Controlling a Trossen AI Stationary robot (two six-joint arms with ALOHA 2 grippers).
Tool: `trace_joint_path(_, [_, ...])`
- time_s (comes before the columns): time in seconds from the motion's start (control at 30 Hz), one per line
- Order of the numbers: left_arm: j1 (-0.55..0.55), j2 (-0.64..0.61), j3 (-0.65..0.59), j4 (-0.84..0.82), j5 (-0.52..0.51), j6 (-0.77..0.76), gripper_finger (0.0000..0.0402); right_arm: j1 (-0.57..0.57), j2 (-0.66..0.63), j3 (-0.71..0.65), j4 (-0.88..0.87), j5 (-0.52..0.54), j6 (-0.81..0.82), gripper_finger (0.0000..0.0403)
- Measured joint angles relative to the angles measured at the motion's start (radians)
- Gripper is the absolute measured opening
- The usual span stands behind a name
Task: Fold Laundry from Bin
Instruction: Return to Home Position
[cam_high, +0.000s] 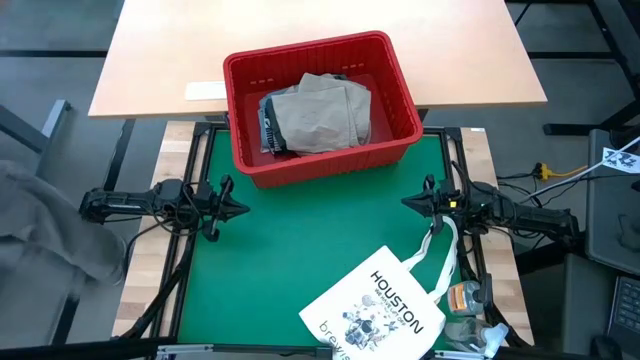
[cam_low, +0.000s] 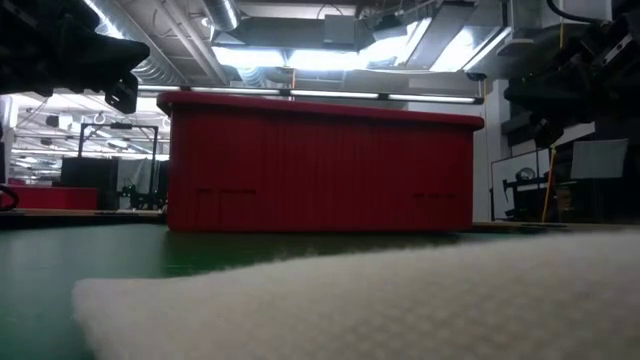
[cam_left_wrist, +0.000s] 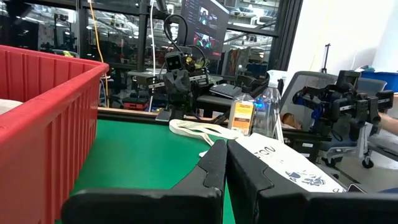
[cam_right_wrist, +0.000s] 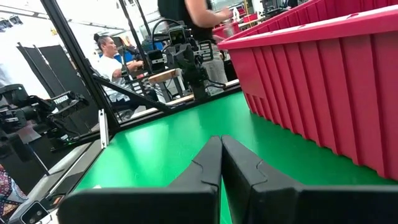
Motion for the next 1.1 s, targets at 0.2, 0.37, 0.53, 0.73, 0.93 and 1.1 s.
trace_joint_path(0.2, [0.0, 0.0, 0.0, 0.0, 0.0, 0.0, 0.0007, 0.0, 0.0, 0.0, 0.0, 0.0, -0.001, 0.001])
trace_joint_path(0.37, [0.0, 0.0, 0.0, 0.0, 0.0, -0.001, 0.0007, 0.0, 0.0, 0.0, -0.001, 0.025, -0.053, 0.001])
trace_joint_path(0.53, [0.0, 0.0, 0.0, 0.0, 0.0, 0.002, 0.0007, 0.0, 0.0, 0.0, -0.003, 0.036, -0.057, 0.001])
trace_joint_path(0.73, [0.0, 0.0, 0.0, -0.001, 0.0, 0.15, 0.0007, 0.0, 0.0, 0.0, -0.01, 0.052, -0.181, 0.001])
trace_joint_path(0.93, [0.0, 0.0, 0.0, -0.001, -0.001, 0.245, 0.0007, 0.0, 0.0, 0.0, -0.012, 0.057, -0.215, 0.001])
trace_joint_path(1.1, [0.0, 0.0, 0.0, -0.001, 0.0, 0.233, 0.0007, 0.0, 0.0, 0.0, -0.012, 0.058, -0.211, 0.001])
